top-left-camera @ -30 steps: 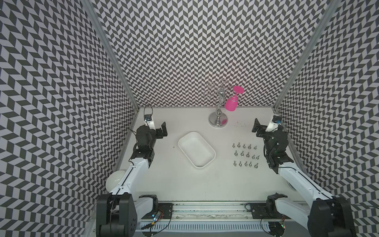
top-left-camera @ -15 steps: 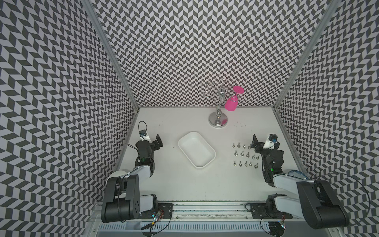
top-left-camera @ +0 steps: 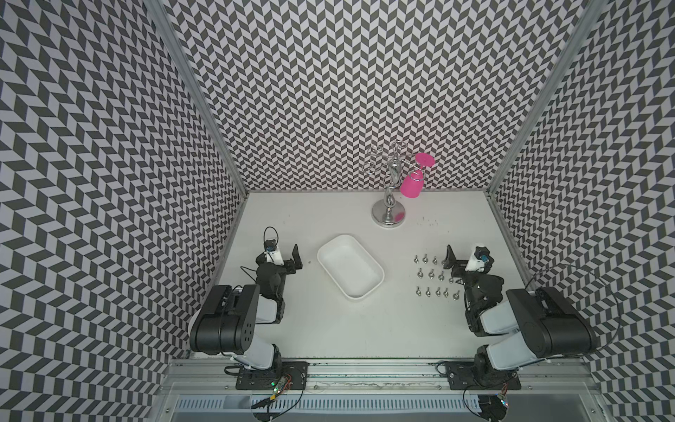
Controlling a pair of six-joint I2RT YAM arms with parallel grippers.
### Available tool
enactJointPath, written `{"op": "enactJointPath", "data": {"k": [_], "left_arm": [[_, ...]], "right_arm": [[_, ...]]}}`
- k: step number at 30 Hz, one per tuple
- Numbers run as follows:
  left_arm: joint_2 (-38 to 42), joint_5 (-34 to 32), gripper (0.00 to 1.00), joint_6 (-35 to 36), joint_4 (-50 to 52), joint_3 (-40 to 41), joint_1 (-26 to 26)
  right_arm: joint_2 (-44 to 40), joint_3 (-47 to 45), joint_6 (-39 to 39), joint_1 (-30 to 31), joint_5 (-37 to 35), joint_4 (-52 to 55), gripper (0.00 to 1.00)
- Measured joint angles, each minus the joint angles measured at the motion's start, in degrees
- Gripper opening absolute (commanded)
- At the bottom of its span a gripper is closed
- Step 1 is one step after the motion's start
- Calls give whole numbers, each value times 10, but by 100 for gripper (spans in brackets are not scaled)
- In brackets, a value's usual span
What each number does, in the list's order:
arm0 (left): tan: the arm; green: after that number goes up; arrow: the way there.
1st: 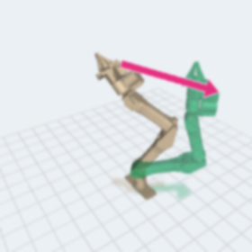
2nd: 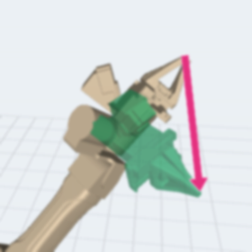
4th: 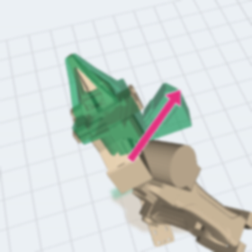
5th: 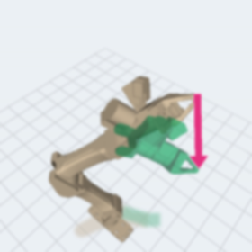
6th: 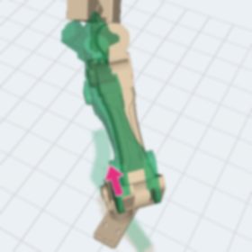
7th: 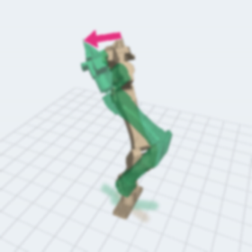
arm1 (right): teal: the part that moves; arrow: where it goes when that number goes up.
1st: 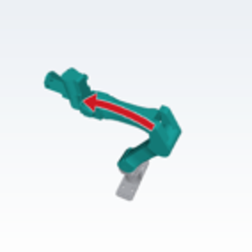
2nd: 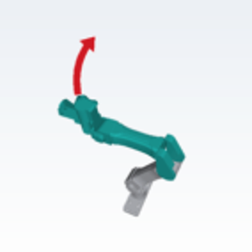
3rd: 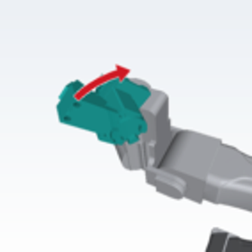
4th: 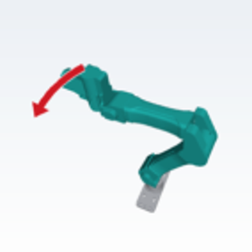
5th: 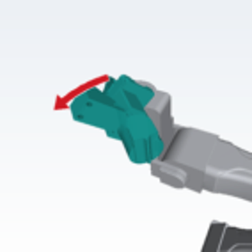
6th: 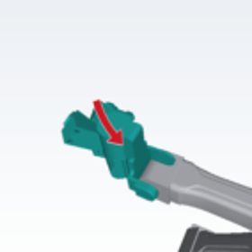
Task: Take out the wing nut from the storage box
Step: Reset both arms
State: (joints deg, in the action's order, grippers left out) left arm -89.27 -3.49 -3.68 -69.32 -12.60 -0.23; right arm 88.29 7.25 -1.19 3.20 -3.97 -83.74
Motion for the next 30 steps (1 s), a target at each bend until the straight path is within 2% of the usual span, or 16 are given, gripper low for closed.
{"op": "enactJointPath", "data": {"k": [6, 30], "left_arm": [[1, -11, 100, 15, -9, -11, -7], [2, -18, 100, 26, 1, -22, -12]], "right_arm": [[4, 81, -4, 0, 5, 97, 100], [10, 71, -3, -4, 15, 102, 100]]}}
